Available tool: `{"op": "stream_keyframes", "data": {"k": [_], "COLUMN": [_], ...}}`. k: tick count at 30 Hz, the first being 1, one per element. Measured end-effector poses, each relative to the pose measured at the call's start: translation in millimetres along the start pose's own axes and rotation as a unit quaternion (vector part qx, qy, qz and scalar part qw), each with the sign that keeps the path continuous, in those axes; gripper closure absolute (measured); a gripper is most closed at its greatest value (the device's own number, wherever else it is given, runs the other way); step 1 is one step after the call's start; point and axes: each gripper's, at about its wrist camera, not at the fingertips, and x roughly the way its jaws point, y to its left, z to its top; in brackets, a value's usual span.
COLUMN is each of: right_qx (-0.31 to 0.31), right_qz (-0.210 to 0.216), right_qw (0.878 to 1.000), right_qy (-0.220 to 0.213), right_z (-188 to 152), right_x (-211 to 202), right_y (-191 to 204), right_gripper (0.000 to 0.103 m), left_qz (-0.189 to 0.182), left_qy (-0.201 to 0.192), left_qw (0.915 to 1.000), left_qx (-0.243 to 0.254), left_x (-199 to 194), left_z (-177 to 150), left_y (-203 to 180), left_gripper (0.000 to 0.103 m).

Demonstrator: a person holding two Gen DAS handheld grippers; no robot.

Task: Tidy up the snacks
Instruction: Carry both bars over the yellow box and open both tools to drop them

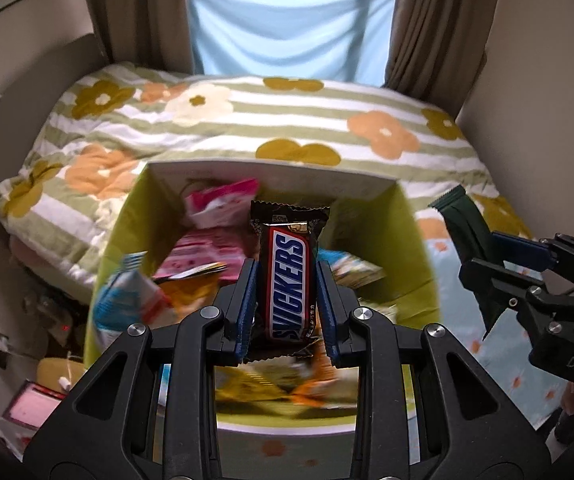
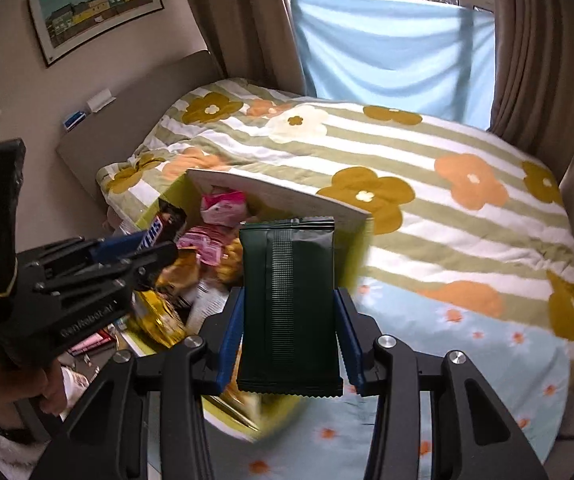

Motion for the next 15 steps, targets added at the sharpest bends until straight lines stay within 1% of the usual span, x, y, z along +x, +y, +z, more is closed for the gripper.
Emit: {"op": "stream_keyframes", "data": {"k": [5, 9, 10, 11, 12, 13, 14, 15], "right_qx": [0.036, 0.067, 0.073, 0.078, 0.081, 0.083, 0.085, 0.087], "right_qz": [-0.015, -0.027, -0.029, -0.032, -0.034, -0.036, -0.038, -0.039], "right_qw": [0.999, 0.997, 0.997, 0.996, 0.996, 0.996, 0.995, 0.995], "right_qy": [0.005, 0.013, 0.014, 0.017, 0.019, 0.02, 0.023, 0.023], "right_z": [-1.2, -5.0, -6.0, -7.5, -7.9, -8.3, -9.3, -10.9], "right_x": [17.9, 25.3, 25.9, 26.3, 26.4, 26.6, 26.3, 26.0], "right_y": [20.5, 25.2, 26.5, 27.3, 28.2, 27.2, 26.2, 27.6], "right_gripper": [0.063, 0.063, 0.063, 0.063, 0.063, 0.063, 0.063, 0.063], "left_qz": [-0.012, -0.018, -0.019, -0.024, -0.03, -0.036, -0.042, -0.039], "left_qy": [0.031, 0.049, 0.055, 0.06, 0.063, 0.066, 0.059, 0.048], "left_qw": [0.9991, 0.9977, 0.9973, 0.9969, 0.9966, 0.9963, 0.9964, 0.997], "left_qx": [0.027, 0.043, 0.045, 0.045, 0.043, 0.042, 0.043, 0.048], "left_x": [23.0, 35.7, 38.7, 40.7, 42.6, 43.2, 40.4, 36.1], "left_z": [-6.0, -7.8, -7.8, -7.2, -6.5, -6.0, -5.9, -6.0], "left_y": [27.3, 34.4, 36.2, 35.3, 35.8, 35.4, 34.0, 32.0], "left_gripper": [0.078, 0.077, 0.075, 0.072, 0.049, 0.032, 0.007, 0.0]}}
